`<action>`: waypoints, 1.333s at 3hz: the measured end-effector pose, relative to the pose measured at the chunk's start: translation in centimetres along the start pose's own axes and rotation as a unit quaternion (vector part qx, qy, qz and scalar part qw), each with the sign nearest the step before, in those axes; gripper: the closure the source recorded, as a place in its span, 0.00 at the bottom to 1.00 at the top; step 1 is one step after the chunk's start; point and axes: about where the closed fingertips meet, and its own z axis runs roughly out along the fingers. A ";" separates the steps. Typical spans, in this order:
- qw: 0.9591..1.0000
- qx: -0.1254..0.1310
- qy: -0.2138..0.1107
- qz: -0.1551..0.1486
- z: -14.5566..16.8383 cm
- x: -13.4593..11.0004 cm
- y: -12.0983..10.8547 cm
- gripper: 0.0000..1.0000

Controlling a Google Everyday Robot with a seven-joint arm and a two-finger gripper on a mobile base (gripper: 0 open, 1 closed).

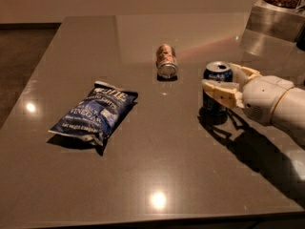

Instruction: Place pepsi can upright

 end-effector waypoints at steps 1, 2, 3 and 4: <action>0.996 -0.021 -0.019 -0.081 -0.4 0.4 1.1 0.61; 0.990 -0.033 -0.032 -0.137 -0.8 1.4 1.6 0.30; 0.988 -0.035 -0.033 -0.146 -0.8 2.1 1.7 0.07; 0.988 -0.036 -0.033 -0.147 -0.7 2.0 1.8 0.00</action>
Offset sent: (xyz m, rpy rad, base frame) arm -0.0237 0.0019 -0.0228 -0.2511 -0.2644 0.1573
